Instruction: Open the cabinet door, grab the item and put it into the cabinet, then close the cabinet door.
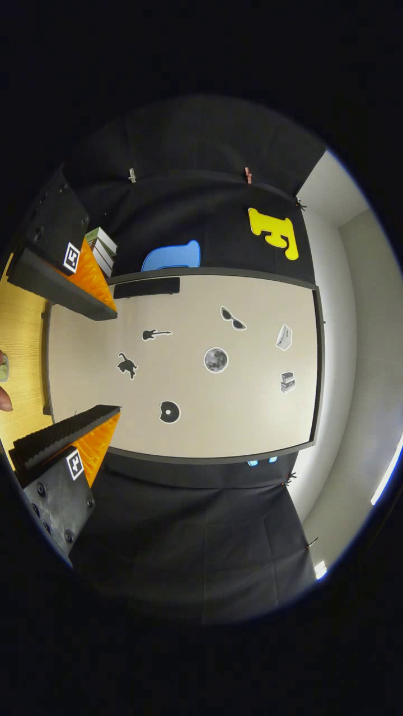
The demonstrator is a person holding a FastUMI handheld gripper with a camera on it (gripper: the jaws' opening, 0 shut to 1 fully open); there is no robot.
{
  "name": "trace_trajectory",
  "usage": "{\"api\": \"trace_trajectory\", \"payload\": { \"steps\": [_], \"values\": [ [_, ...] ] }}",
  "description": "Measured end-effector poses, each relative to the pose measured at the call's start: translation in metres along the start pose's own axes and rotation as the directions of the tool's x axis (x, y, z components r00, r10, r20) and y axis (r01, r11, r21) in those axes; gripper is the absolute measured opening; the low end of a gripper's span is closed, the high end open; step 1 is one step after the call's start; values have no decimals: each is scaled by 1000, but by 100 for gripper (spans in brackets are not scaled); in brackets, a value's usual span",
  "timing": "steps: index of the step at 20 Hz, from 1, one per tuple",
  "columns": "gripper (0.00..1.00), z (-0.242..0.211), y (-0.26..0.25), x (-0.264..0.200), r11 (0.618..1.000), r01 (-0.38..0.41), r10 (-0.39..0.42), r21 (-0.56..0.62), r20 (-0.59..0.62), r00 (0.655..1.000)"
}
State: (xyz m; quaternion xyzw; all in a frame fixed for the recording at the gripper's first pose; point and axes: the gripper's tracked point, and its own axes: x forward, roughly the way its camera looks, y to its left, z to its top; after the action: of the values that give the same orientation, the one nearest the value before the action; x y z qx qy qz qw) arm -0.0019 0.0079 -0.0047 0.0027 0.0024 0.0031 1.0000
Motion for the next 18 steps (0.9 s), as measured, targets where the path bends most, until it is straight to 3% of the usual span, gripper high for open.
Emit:
{"api": "trace_trajectory", "payload": {
  "steps": [9, 18],
  "values": [
    [98, 5, 44, 15, 999, -47, 47, 19, 8, 999],
    [98, -11, 127, 95, 990, -128, 128, 62, -1, 992]
  ]
}}
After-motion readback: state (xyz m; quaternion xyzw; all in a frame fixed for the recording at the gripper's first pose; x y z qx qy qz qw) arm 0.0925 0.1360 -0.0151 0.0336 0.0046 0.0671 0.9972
